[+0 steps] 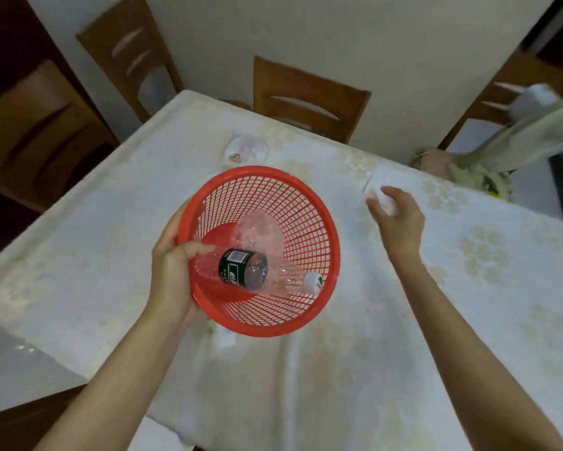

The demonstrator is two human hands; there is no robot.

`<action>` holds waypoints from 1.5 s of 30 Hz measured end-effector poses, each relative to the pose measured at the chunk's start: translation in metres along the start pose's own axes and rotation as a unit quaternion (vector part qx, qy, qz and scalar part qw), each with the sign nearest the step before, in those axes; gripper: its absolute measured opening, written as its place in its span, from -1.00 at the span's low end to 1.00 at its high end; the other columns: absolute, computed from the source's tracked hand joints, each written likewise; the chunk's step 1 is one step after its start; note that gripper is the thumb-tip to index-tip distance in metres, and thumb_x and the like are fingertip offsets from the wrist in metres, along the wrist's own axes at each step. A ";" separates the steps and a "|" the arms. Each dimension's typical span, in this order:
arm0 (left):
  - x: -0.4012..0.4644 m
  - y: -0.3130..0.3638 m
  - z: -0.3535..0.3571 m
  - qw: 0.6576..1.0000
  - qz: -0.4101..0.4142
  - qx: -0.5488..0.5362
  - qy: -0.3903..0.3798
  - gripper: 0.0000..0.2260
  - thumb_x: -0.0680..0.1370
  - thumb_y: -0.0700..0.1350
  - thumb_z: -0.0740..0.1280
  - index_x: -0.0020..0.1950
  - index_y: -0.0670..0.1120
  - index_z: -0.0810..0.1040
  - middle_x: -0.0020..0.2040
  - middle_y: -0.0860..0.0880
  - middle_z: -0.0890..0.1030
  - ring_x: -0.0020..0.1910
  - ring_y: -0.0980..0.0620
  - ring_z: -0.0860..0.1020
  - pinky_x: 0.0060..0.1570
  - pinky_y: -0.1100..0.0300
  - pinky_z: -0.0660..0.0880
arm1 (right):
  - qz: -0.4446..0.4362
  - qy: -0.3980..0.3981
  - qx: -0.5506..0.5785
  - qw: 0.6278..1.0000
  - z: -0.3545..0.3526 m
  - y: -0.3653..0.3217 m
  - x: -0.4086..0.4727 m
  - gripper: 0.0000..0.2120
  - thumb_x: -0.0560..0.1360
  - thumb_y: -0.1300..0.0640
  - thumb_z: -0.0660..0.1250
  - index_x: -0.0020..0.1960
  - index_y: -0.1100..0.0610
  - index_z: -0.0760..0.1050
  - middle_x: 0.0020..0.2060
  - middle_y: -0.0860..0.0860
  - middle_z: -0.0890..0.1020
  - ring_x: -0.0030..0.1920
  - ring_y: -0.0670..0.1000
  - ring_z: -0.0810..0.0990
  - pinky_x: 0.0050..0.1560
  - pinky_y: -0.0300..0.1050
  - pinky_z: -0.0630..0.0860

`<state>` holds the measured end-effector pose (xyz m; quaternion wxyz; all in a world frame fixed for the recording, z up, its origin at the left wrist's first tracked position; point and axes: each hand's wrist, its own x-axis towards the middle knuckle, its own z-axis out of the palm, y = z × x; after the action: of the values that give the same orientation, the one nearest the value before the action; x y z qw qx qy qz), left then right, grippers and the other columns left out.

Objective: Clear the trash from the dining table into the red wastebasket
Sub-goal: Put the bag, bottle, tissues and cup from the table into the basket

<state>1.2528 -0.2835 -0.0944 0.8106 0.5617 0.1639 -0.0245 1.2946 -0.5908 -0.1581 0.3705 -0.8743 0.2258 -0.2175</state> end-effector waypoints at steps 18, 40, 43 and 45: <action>-0.048 0.111 -0.173 0.972 0.013 -0.008 -0.236 -0.48 0.41 -0.44 0.16 0.26 -0.03 0.55 0.16 -0.13 0.65 0.09 -0.15 0.65 -0.01 -0.05 0.62 | -0.286 -0.155 -0.151 0.934 0.005 -0.255 -0.279 -0.62 0.40 -0.04 0.40 0.16 0.08 0.56 0.10 0.06 0.62 0.11 0.09 0.55 0.11 0.04 0.50; 0.036 0.094 -0.281 0.981 0.053 0.111 -0.147 -0.43 0.26 -0.35 0.26 0.16 0.10 0.62 0.15 0.00 0.67 0.14 -0.06 0.62 0.09 0.06 0.55 | 0.129 -0.022 -0.147 0.980 0.098 -0.084 -0.276 -0.50 0.45 0.07 0.41 0.33 0.22 0.42 0.27 0.24 0.49 0.25 0.24 0.47 0.19 0.02 0.41; 0.062 0.079 -0.258 0.976 0.055 0.140 -0.157 -0.43 0.29 -0.41 0.25 0.12 0.12 0.63 0.05 0.11 0.69 0.06 0.02 0.63 -0.01 0.19 0.57 | 0.170 -0.065 -0.165 0.969 0.121 -0.038 -0.246 -0.43 0.42 0.04 0.42 0.36 0.21 0.39 0.29 0.26 0.48 0.29 0.25 0.44 0.23 0.06 0.42; 0.084 0.066 -0.250 0.975 0.043 0.152 -0.157 -0.43 0.32 -0.44 0.24 0.16 0.09 0.61 0.09 0.04 0.68 0.06 0.02 0.64 0.02 0.17 0.58 | 0.192 -0.080 -0.171 0.963 0.134 -0.021 -0.226 -0.39 0.43 0.01 0.41 0.40 0.18 0.34 0.35 0.24 0.42 0.34 0.25 0.38 0.28 0.09 0.40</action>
<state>1.2871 -0.0177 -0.1383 0.7314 0.6742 0.0042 -0.1023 1.1918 -0.3787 -0.2755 0.2676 -0.8792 0.3932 -0.0297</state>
